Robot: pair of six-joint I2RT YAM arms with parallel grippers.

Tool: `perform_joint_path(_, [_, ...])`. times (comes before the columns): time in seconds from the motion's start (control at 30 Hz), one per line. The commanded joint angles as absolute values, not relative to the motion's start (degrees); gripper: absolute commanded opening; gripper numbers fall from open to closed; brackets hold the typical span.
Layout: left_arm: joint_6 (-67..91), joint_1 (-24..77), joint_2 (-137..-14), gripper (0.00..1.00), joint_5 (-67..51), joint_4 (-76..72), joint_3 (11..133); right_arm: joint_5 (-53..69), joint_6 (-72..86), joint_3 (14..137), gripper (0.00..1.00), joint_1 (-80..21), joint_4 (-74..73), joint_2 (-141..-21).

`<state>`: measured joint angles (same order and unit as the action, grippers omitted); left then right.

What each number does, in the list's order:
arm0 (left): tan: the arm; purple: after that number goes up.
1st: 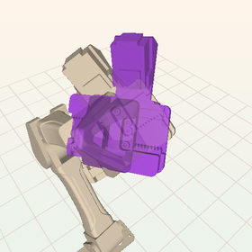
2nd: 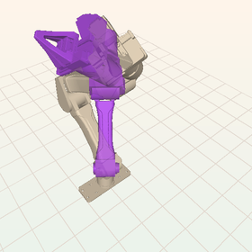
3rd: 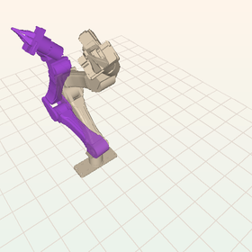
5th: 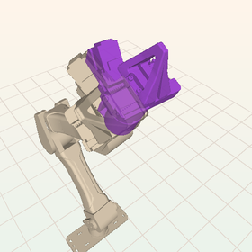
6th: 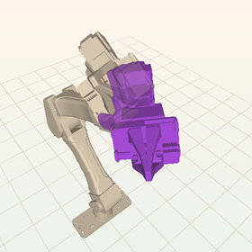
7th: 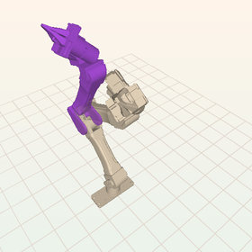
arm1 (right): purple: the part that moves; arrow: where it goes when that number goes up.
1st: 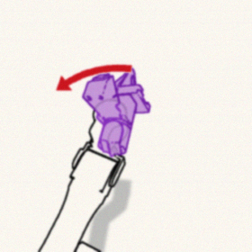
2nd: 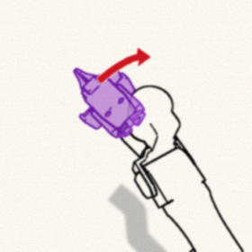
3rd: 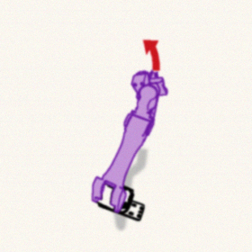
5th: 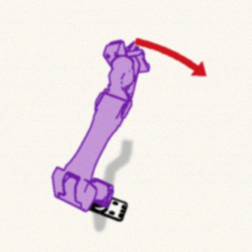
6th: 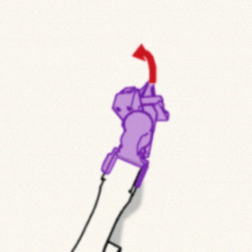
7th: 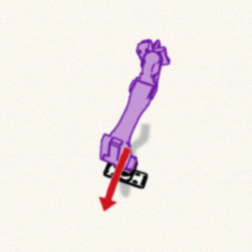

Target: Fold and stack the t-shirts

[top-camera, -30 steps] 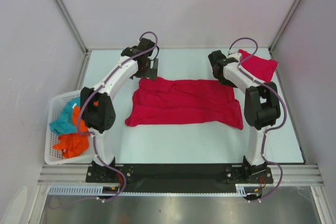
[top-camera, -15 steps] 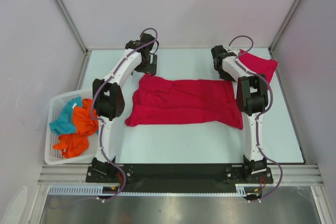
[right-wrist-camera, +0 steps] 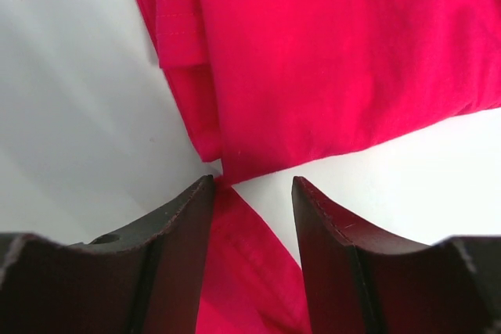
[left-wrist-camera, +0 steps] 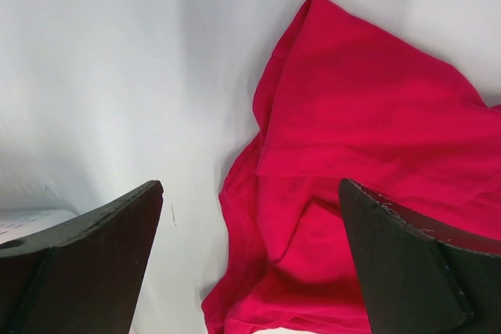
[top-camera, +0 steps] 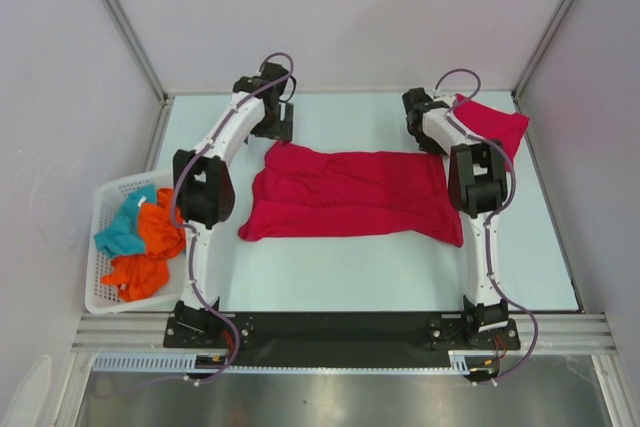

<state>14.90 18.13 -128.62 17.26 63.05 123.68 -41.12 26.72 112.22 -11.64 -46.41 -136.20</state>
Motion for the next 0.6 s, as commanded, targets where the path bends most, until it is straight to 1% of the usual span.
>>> perform_joint_path(0.0, [14.7, 18.3, -126.1, 1.00, 16.8, 61.4, 121.6, -40.6, 26.5, 110.7, 0.51, -13.6, -46.8, -133.3])
perform_joint_path(0.3, [15.4, 18.3, -126.8, 1.00, 15.2, 59.1, 117.3, -40.6, 26.9, 107.5, 0.51, -15.6, -46.2, -130.9])
perform_joint_path(0.47, [15.5, 18.3, -127.4, 1.00, 14.9, 58.2, 116.2, -40.3, 26.9, 106.5, 0.50, -15.5, -45.6, -131.9])
perform_joint_path(0.57, [15.6, 18.3, -127.8, 1.00, 14.4, 57.9, 115.5, -39.5, 26.6, 106.3, 0.46, -15.4, -45.2, -132.3])
